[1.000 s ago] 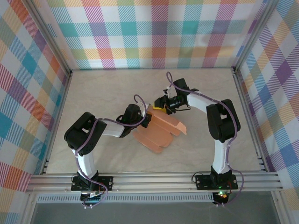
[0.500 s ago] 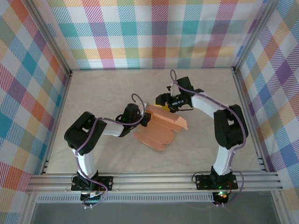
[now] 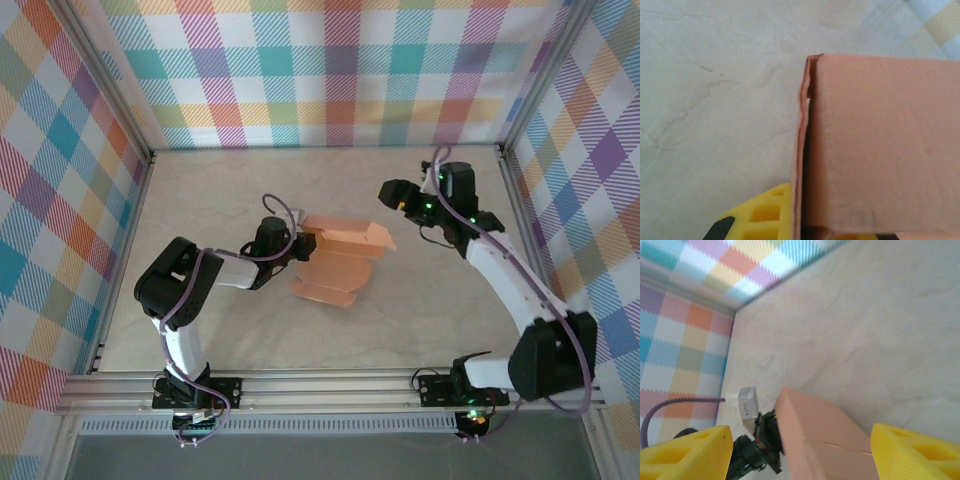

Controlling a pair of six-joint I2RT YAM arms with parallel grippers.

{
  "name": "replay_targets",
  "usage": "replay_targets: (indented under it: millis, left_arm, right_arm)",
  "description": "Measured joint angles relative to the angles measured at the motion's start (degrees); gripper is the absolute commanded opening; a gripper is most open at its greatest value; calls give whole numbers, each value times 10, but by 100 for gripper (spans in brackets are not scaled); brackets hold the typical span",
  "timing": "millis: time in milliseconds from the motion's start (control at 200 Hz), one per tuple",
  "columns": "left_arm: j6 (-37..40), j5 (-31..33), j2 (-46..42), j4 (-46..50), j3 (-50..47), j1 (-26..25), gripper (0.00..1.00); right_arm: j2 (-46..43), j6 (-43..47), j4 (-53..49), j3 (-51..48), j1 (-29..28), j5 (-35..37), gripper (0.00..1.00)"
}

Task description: Fold the paper box

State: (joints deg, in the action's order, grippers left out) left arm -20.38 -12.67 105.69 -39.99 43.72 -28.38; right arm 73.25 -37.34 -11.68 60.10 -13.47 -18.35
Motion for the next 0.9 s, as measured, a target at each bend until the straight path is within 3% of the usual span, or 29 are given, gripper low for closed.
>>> replay_targets:
  millis: [105, 175, 320, 515, 740, 900]
  left_arm:
    - [-61, -20, 0, -23, 0, 14, 0]
    - [-102, -37, 0, -30, 4, 23, 0]
    - [-171, -73, 1, -54, 17, 28, 0]
    - [-247, -104, 8, -102, 32, 29, 0]
    - [-320, -124, 40, -155, 42, 30, 0]
    - [-355, -133, 56, -187, 43, 30, 0]
  right_arm:
    - [-61, -12, 14, -44, 24, 31, 78]
    - [-90, -23, 28, -73, 43, 37, 90]
    - [-107, -64, 73, -125, 72, 22, 90]
    - [-87, -115, 159, -166, 82, -44, 76]
    - [-27, -133, 242, -161, 79, -150, 76]
    - [2, -137, 267, -146, 62, -193, 68]
